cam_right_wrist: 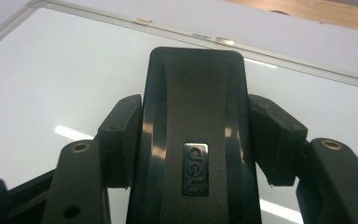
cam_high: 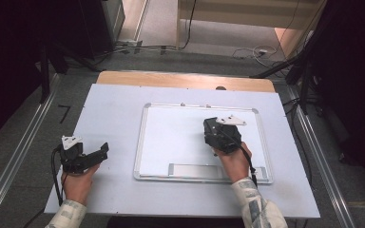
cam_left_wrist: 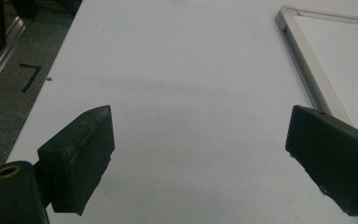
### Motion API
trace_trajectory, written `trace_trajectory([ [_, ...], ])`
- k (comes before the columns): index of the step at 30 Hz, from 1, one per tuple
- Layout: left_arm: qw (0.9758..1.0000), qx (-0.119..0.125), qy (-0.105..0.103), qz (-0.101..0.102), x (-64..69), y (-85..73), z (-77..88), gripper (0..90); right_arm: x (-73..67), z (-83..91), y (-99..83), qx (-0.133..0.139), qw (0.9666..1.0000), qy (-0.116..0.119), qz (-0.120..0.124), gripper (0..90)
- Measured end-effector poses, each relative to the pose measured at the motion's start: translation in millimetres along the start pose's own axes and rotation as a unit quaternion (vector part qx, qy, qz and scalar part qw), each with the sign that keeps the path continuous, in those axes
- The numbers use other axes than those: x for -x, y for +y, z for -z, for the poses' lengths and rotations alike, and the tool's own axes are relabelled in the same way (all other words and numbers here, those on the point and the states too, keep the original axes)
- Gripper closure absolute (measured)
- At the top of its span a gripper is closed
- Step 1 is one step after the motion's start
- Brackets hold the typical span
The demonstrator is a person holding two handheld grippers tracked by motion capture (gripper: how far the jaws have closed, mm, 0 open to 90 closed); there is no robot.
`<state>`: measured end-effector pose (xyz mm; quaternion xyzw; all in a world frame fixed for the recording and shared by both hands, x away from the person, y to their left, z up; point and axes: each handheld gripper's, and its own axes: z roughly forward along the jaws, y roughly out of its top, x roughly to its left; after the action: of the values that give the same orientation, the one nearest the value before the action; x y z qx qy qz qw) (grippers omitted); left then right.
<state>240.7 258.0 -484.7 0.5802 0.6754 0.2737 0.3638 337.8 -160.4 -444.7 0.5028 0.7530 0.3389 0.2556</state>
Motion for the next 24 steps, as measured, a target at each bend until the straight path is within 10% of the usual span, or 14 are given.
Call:
trace_trajectory([
  [24,1.0000,0.001,-0.002,0.003,-0.8,0.5,1.4,8.3,81.5,19.3,-32.6,-0.006,0.9939,-0.090,-0.063,37.4],
])
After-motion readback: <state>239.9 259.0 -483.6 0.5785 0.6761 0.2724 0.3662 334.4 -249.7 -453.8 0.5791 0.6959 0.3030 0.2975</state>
